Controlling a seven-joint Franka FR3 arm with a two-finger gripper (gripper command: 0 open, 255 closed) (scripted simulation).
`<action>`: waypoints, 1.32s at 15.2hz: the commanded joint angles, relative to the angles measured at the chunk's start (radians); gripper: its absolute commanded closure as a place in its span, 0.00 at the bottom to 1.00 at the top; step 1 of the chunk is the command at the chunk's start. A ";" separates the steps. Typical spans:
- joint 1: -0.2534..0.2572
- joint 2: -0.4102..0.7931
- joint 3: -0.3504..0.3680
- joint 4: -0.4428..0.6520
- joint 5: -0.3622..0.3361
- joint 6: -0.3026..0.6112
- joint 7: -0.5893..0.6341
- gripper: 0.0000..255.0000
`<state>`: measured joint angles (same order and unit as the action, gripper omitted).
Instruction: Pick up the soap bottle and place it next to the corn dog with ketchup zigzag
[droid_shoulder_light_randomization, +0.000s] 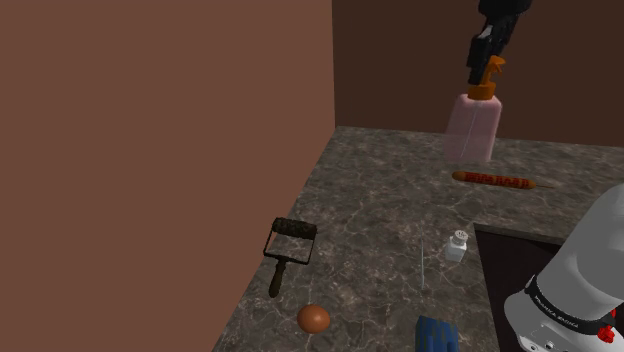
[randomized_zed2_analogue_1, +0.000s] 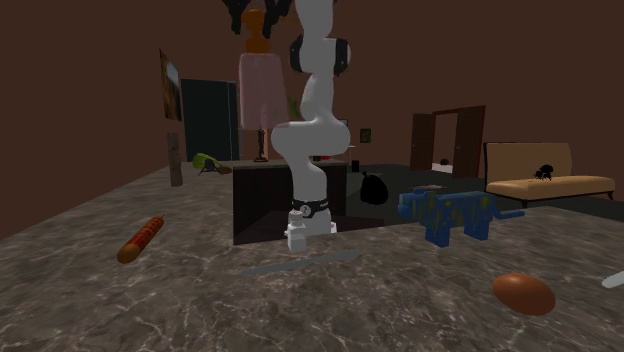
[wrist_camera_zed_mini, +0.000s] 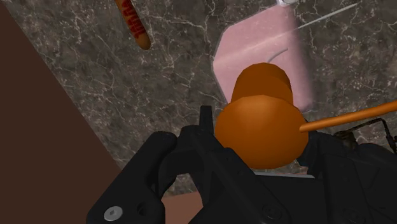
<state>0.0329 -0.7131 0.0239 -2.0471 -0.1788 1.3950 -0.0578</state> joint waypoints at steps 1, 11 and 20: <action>-0.008 -0.042 -0.041 -0.023 -0.025 -0.011 -0.049 1.00; -0.051 -0.187 -0.236 -0.079 -0.170 -0.045 -0.272 1.00; -0.079 -0.237 -0.426 -0.038 -0.318 -0.058 -0.481 1.00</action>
<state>-0.0436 -0.9484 -0.3811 -2.0976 -0.4801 1.3416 -0.5127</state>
